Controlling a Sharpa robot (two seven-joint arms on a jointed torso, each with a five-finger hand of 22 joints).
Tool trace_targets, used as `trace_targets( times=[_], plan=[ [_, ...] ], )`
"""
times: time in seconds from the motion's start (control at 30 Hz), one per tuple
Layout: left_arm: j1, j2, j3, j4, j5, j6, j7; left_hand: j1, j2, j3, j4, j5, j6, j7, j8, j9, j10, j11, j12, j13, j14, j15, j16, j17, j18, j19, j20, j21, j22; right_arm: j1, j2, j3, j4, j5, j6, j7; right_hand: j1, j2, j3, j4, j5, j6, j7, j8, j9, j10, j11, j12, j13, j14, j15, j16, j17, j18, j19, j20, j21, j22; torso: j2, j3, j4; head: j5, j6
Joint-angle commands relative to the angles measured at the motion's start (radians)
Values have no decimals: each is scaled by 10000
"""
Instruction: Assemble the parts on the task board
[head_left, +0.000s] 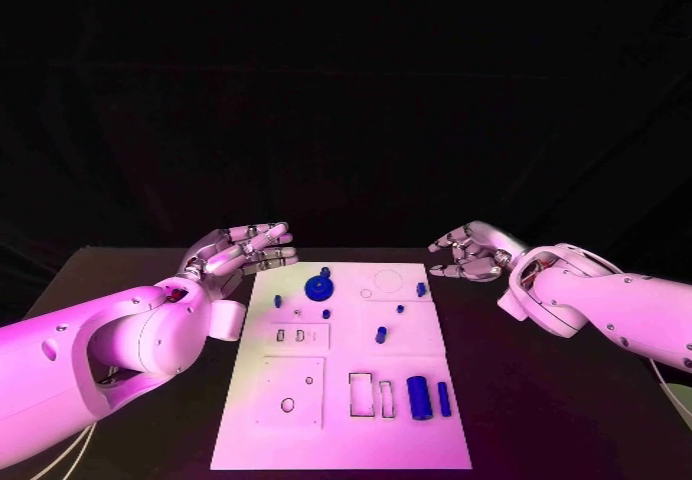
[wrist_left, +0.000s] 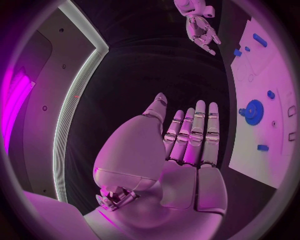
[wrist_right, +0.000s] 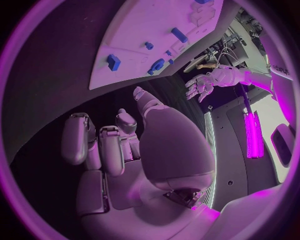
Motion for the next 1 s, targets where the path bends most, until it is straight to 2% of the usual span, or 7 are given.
trace_targets(
  times=[0.03, 0.37, 0.53, 0.67, 0.8, 0.9, 1.0],
  plan=[
    [10, 34, 5, -12, 11, 278, -9, 106, 55, 53, -58, 53, 57, 526, 38, 17, -41, 6, 37, 13, -3, 13, 49, -15, 85, 71, 27, -38, -12, -117, 63, 0, -163, 148, 369, 519, 44, -18, -69, -30, 139, -26, -10, -10, -6, 118, 3, 80, 143, 691, 65, 31, 1174, 70, 64, 25, 61, 129, 10, 10, 12, -39, -44],
    [9, 51, 4, -33, 11, 337, -38, 144, 72, 101, -102, 52, 77, 524, 49, 21, -32, 1, 69, 14, 3, 9, 55, -16, 87, 79, 26, -38, -12, -509, 521, 1, -764, -560, 432, 330, -27, -45, -205, 4, 257, 74, -42, 45, -5, 329, -25, 228, 303, 770, 41, 150, 1407, 27, 218, 10, 193, 298, 19, 5, 44, -19, -178],
    [8, 55, 3, -41, 11, 359, -44, 160, 78, 126, -126, 52, 96, 520, 59, 24, -18, -4, 94, 16, 7, 5, 59, -17, 87, 83, 26, -39, -12, -673, 669, 2, -915, -852, 488, 299, -59, -54, -262, 22, 182, 81, -47, 49, -10, 376, -30, 266, 344, 785, 38, 176, 1456, 16, 257, 6, 228, 343, 44, 35, 61, -3, -189],
    [7, 50, 3, -46, 10, 359, -48, 160, 78, 126, -126, 52, 96, 520, 59, 24, -18, -4, 94, 16, 7, 5, 59, -17, 87, 83, 26, -39, -12, -724, 770, 3, -1018, -935, 480, 275, -50, -48, -263, 18, 190, 83, -49, 51, -11, 393, -31, 280, 362, 791, 37, 188, 1480, 12, 268, 5, 240, 357, 32, 33, 39, 41, -216],
    [7, 56, 3, -46, 10, 371, -51, 160, 78, 126, -126, 52, 96, 520, 59, 24, -18, -4, 94, 16, 7, 5, 59, -17, 87, 83, 26, -39, -12, -742, 859, 4, -1073, -1008, 444, 236, -23, -6, -265, 11, 221, 123, -59, 73, -8, 444, -40, 321, 411, 810, 30, 222, 1545, -2, 314, -1, 286, 414, 27, 23, 51, 37, -216],
    [7, 56, 2, -46, 10, 372, -56, 160, 78, 126, -126, 52, 96, 520, 59, 24, -18, -4, 94, 16, 7, 5, 59, -17, 87, 83, 26, -39, -12, -746, 913, 4, -1125, -1067, 411, 204, -9, 44, -267, 15, 202, 174, -70, 100, -2, 496, -51, 360, 456, 814, 23, 228, 1557, -16, 362, -7, 336, 473, 32, 37, 52, 64, -223],
    [7, 55, 2, -46, 10, 375, -59, 160, 78, 126, -126, 52, 96, 520, 59, 24, -18, -4, 94, 16, 7, 5, 59, -17, 87, 83, 26, -39, -12, -748, 980, 4, -1218, -1138, 375, 160, 19, 115, -254, 13, 185, 245, -85, 139, 5, 560, -66, 406, 512, 819, 10, 237, 1574, -35, 423, -17, 399, 548, 29, 26, 48, 60, -224]
  ],
)
